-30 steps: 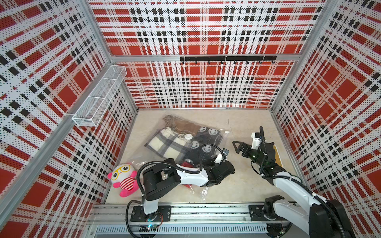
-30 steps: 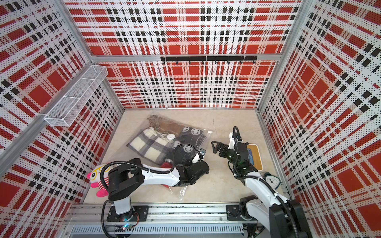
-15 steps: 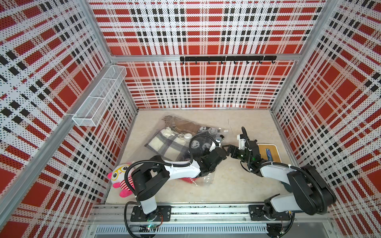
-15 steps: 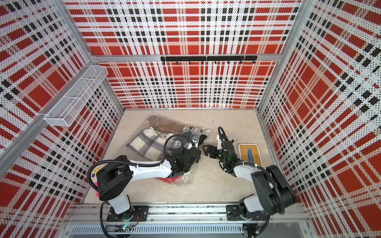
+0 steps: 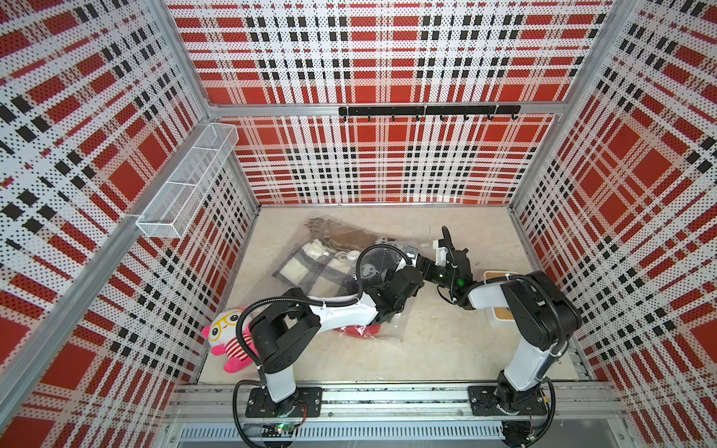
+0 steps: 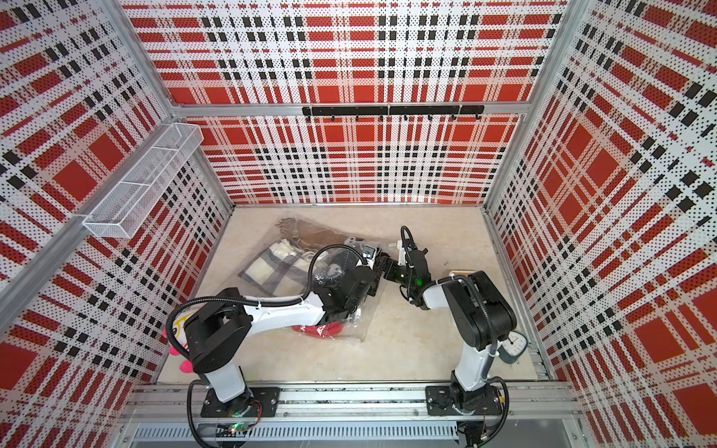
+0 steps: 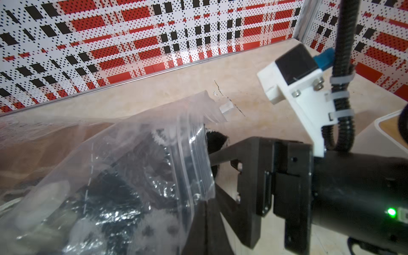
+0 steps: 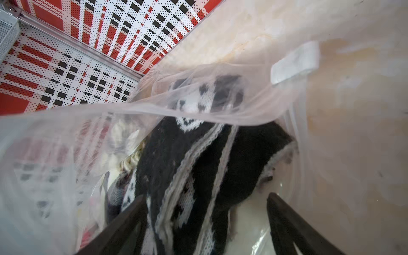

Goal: Take the scarf out of the vacuum bag
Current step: Take out the scarf from the vacuum bag.

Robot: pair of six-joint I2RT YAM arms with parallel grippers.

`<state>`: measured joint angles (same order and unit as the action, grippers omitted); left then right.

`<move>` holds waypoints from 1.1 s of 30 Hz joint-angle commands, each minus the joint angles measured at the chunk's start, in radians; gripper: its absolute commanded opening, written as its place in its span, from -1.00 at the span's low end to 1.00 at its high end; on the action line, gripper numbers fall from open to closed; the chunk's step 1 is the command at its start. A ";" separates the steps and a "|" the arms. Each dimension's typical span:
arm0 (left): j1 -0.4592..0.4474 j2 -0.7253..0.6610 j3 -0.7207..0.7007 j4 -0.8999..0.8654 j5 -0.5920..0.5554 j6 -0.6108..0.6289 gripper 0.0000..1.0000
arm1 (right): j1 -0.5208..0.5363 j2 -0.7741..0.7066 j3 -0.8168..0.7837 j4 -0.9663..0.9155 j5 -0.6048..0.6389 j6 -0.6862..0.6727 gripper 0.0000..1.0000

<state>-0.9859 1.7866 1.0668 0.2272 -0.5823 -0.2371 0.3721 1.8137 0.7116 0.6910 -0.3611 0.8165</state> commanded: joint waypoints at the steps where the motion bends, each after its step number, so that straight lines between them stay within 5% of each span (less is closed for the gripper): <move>1: 0.006 0.005 0.012 0.052 0.020 0.007 -1.00 | 0.014 0.053 0.048 0.086 -0.005 0.050 0.71; 15: -0.003 -0.010 -0.048 0.080 0.020 -0.010 -1.00 | 0.060 0.227 0.194 0.029 0.115 0.080 0.83; 33: -0.013 0.019 -0.173 0.165 0.038 -0.106 -1.00 | 0.069 0.179 0.224 -0.148 0.389 -0.018 0.81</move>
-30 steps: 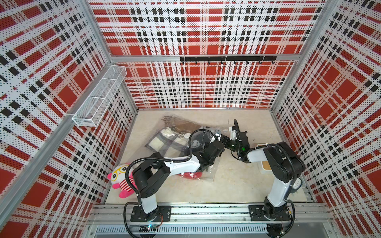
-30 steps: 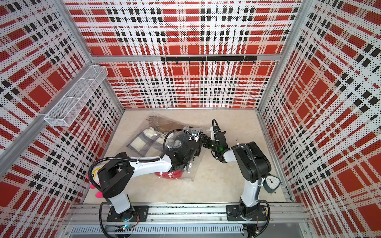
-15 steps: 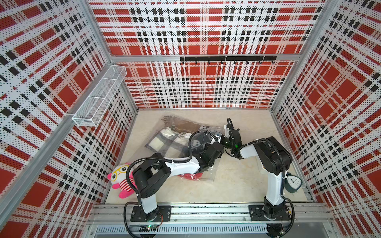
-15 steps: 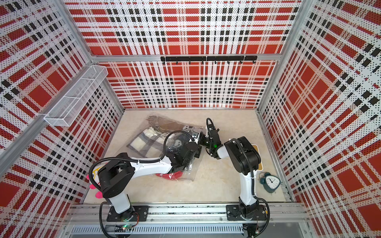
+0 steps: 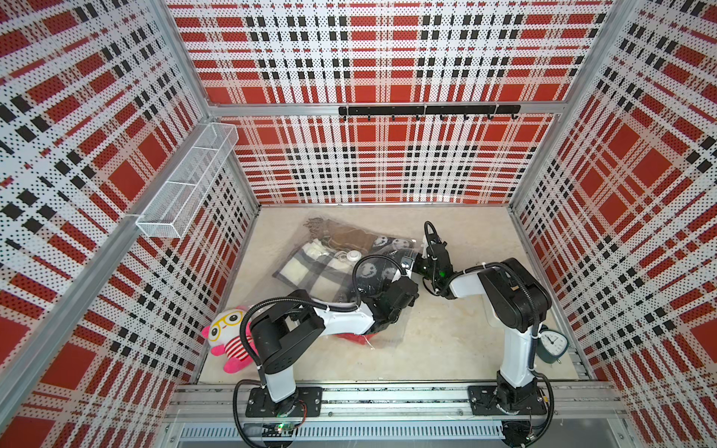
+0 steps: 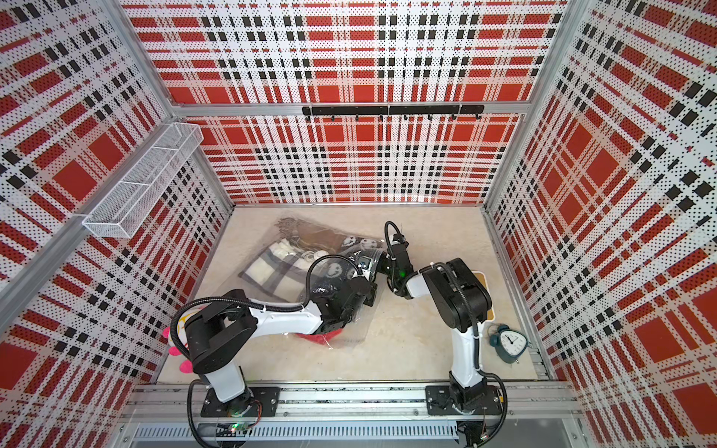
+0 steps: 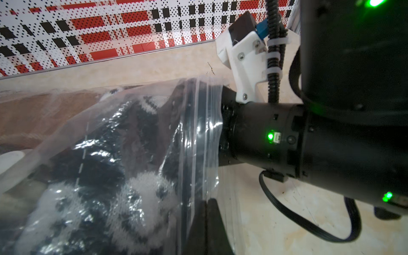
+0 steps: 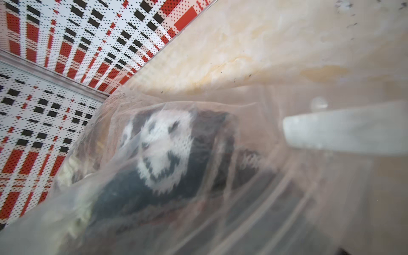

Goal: Take the scarf out of the vacuum bag
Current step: Take out the scarf from the vacuum bag.

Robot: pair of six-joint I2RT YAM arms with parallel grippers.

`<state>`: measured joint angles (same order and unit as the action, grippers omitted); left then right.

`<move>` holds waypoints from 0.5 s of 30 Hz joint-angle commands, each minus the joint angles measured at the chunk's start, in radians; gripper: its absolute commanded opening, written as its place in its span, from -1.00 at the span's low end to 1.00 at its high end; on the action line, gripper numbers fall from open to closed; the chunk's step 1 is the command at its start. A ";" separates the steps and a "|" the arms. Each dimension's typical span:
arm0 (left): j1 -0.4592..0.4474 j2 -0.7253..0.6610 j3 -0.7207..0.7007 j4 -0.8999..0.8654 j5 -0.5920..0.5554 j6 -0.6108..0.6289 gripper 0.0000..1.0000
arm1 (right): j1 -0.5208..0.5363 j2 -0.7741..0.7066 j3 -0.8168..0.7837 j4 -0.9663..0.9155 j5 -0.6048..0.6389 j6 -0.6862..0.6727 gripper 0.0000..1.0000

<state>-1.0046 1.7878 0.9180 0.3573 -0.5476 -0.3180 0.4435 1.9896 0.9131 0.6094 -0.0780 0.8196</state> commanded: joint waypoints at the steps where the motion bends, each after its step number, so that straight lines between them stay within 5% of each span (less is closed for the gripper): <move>1: 0.007 0.019 -0.031 0.044 0.001 -0.027 -1.00 | -0.002 0.010 0.033 -0.069 0.108 -0.022 0.81; 3: 0.009 0.021 -0.039 0.060 -0.001 -0.029 -1.00 | -0.002 0.030 0.063 -0.078 0.079 -0.028 0.72; 9: 0.017 0.025 -0.029 0.063 -0.009 -0.031 -1.00 | 0.006 0.028 0.055 -0.050 0.093 -0.060 -0.34; 15: 0.022 0.020 -0.049 0.077 -0.022 -0.044 -1.00 | 0.006 -0.028 -0.017 -0.020 0.099 -0.091 -0.89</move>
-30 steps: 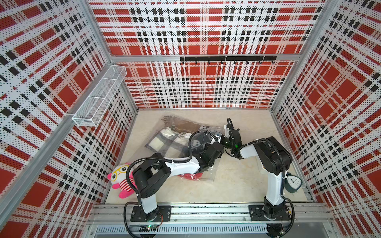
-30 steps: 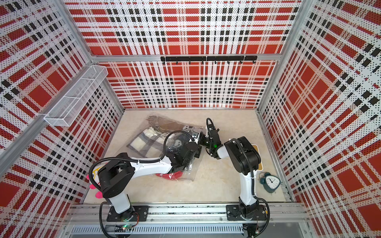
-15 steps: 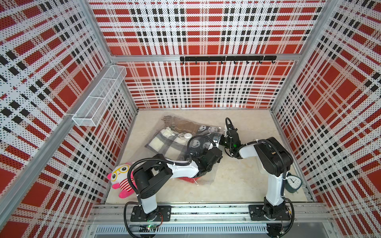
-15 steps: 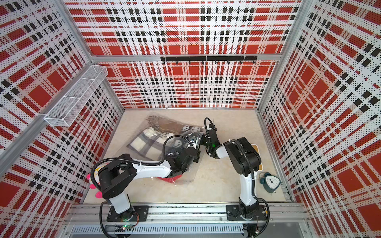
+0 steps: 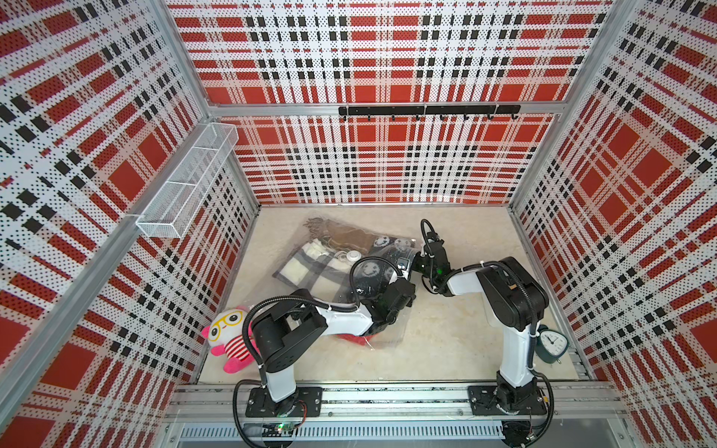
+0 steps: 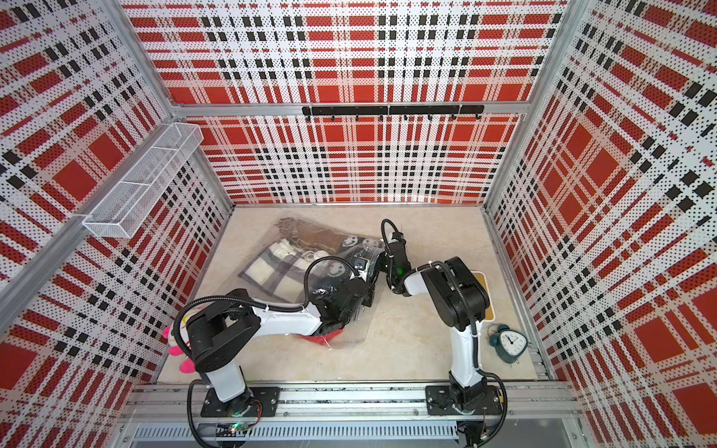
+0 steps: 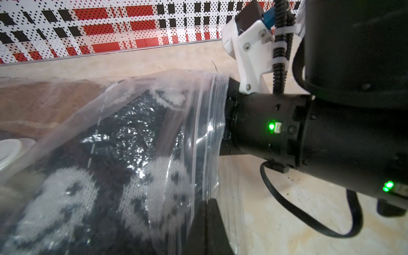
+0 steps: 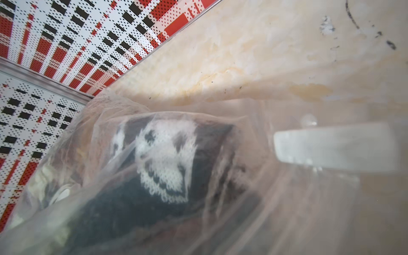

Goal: Take the scarf out of the vacuum bag
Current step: Take out the scarf from the vacuum bag.

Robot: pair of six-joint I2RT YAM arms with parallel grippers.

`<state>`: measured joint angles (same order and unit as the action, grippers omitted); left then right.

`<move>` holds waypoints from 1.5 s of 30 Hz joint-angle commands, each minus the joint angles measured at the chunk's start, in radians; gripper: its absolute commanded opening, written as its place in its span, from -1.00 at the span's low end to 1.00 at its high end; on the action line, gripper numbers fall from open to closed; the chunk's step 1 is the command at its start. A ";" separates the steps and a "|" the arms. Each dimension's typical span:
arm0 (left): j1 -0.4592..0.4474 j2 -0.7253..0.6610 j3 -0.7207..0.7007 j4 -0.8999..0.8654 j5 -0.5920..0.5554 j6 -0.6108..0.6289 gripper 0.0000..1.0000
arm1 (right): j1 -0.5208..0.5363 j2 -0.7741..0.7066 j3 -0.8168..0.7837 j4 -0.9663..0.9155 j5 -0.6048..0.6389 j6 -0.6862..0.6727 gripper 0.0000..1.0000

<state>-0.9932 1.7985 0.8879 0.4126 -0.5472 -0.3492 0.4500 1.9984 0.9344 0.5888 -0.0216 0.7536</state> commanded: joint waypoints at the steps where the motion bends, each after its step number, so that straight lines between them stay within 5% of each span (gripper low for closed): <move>1: 0.011 0.007 -0.021 0.023 -0.026 -0.014 -1.00 | -0.002 -0.044 -0.051 0.004 0.040 -0.029 -0.90; 14: 0.017 0.010 -0.053 0.075 -0.033 -0.040 -1.00 | 0.037 -0.185 -0.269 0.082 0.016 -0.016 -0.78; 17: 0.013 0.018 -0.054 0.087 -0.027 -0.040 -1.00 | 0.033 -0.240 -0.282 0.023 0.027 -0.042 -0.46; 21: 0.004 0.011 -0.069 0.099 -0.032 -0.042 -1.00 | 0.024 -0.319 -0.287 -0.018 0.063 -0.111 0.26; 24: -0.003 0.000 -0.086 0.113 -0.031 -0.046 -1.00 | 0.018 -0.360 -0.258 -0.074 0.090 -0.190 0.52; 32: -0.001 0.015 -0.098 0.139 -0.025 -0.057 -1.00 | -0.051 -0.302 -0.147 -0.195 0.004 -0.268 0.41; 45: -0.002 0.010 -0.104 0.152 -0.028 -0.064 -1.00 | -0.051 -0.161 -0.099 -0.103 -0.065 -0.239 0.19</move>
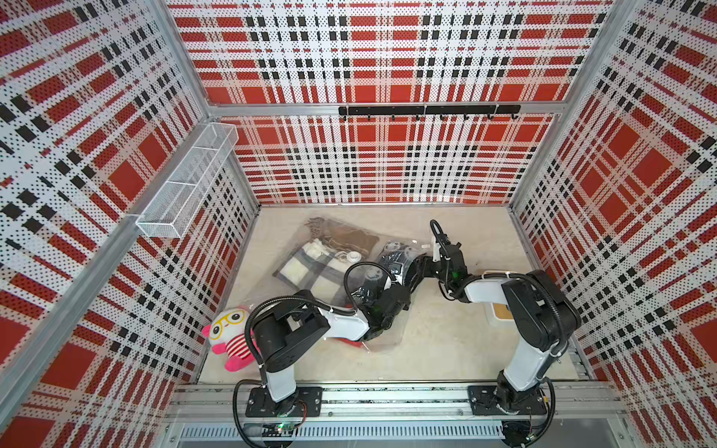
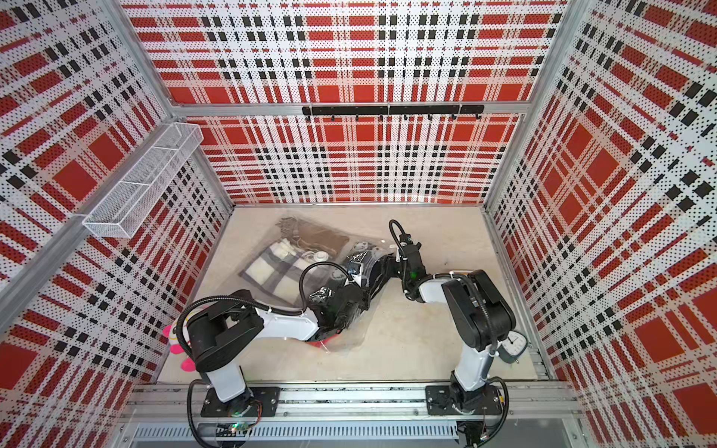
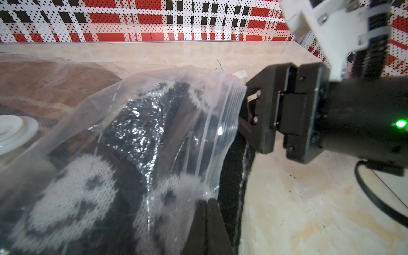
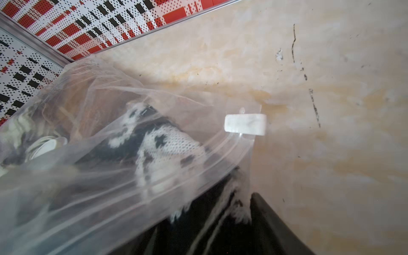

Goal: Take the scarf out of the vacuum bag
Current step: Take out the scarf from the vacuum bag.

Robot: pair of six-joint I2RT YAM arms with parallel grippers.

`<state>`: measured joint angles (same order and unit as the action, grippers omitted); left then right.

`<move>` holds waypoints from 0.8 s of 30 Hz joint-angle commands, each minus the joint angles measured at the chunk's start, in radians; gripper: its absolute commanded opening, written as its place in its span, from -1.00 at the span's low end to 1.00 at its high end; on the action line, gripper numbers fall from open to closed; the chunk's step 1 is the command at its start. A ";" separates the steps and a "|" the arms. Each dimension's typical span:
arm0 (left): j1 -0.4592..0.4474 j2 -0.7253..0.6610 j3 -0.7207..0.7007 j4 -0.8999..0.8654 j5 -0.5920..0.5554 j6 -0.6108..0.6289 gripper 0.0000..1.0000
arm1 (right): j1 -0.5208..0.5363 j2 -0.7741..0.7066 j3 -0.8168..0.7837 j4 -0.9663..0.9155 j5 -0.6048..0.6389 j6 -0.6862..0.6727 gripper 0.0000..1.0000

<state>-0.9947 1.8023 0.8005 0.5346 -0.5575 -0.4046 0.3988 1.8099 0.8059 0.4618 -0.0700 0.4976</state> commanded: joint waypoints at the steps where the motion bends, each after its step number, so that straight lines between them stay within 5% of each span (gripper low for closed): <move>1: 0.001 0.006 -0.017 0.029 -0.019 -0.009 -1.00 | 0.000 0.034 0.030 0.025 -0.016 0.027 0.10; 5: 0.004 0.017 -0.024 0.042 -0.019 -0.014 -1.00 | 0.011 0.044 0.019 0.037 -0.007 0.048 -0.56; 9: 0.005 0.026 -0.039 0.057 -0.013 -0.024 -1.00 | 0.029 0.028 -0.010 0.026 0.000 0.048 -0.84; 18: 0.007 0.023 -0.051 0.077 -0.014 -0.025 -1.00 | 0.040 -0.060 -0.158 0.050 0.031 0.081 -0.98; 24: 0.009 0.025 -0.050 0.081 -0.016 -0.024 -1.00 | 0.041 -0.126 -0.247 0.085 -0.065 0.115 -0.96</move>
<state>-0.9936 1.8137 0.7597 0.5880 -0.5571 -0.4229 0.4294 1.7069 0.5995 0.5709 -0.0723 0.5869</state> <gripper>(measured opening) 0.046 0.089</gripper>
